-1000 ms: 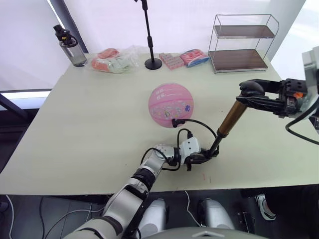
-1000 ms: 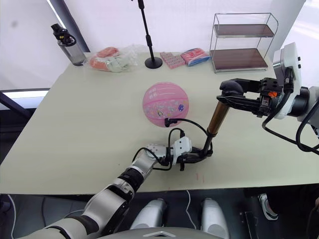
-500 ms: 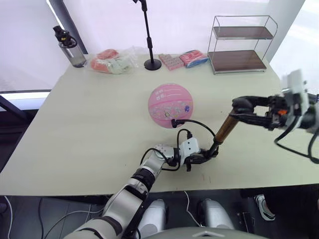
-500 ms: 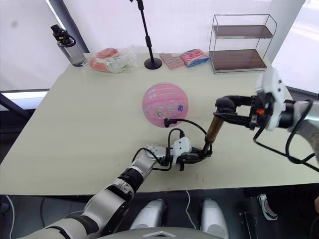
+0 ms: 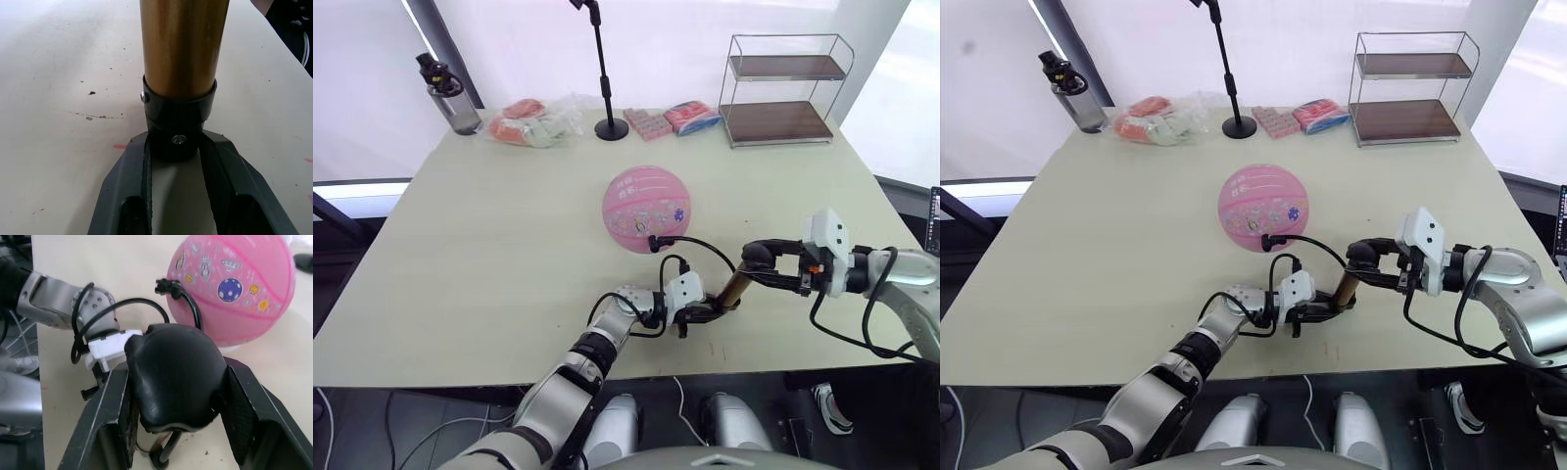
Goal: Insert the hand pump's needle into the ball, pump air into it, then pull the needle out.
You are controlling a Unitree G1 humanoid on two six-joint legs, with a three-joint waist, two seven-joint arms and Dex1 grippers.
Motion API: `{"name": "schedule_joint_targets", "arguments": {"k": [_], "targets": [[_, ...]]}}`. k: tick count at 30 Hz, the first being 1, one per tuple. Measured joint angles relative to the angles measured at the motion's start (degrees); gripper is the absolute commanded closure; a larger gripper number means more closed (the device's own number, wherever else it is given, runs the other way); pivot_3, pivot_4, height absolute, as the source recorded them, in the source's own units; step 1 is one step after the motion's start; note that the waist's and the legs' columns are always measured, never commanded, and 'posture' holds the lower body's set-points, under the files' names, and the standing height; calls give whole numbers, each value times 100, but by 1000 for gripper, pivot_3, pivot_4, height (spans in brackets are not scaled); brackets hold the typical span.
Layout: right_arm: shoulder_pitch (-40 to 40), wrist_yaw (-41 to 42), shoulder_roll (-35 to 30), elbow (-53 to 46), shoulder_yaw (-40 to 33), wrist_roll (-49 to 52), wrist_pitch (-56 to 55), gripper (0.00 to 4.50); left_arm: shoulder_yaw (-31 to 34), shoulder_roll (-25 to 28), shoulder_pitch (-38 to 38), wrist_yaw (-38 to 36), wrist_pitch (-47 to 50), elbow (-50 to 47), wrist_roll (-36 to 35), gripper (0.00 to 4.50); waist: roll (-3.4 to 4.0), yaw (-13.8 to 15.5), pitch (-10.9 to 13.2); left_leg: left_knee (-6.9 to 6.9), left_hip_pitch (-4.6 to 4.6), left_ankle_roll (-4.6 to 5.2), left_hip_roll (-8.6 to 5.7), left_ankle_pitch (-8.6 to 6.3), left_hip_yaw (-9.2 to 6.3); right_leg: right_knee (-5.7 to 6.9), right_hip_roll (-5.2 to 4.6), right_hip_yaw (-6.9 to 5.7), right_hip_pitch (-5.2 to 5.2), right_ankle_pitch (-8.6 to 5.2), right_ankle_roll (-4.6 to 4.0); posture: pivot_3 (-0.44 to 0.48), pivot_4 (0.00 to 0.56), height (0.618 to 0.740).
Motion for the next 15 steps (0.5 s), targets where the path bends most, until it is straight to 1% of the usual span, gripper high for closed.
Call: {"name": "schedule_joint_targets", "arguments": {"k": [5, 12, 13, 15], "targets": [[28, -5, 16, -41, -60, -16, -34, 2622, -6, 3, 7, 4, 0, 0, 3, 3407, -6, -5, -4, 0, 5, 0, 1, 0, -3, 0, 0, -1, 7, 0, -1, 0, 150, 731], [-37, 12, -91, -82, -298, 216, 353, 2622, -5, -27, -4, -10, -1, -1, -8, 3407, -7, 18, 3, 0, -2, 0, -2, 0, -6, -1, -1, -2, 4, -1, -1, 0, 150, 731], [-112, 0, -133, -105, -367, 348, 563, 2622, -3, -34, -11, -19, -1, -9, -13, 3407, -3, 24, 11, 0, -8, 0, -3, 0, -4, -1, -2, -1, -2, 0, -1, 0, 150, 731], [-493, 22, -390, -221, -763, 870, 1089, 2622, 7, -50, -14, -39, -1, -44, -21, 3407, 23, 47, 46, 3, -12, 1, -8, 0, -4, -2, -5, 0, -5, 0, 0, 0, 150, 731]]}}
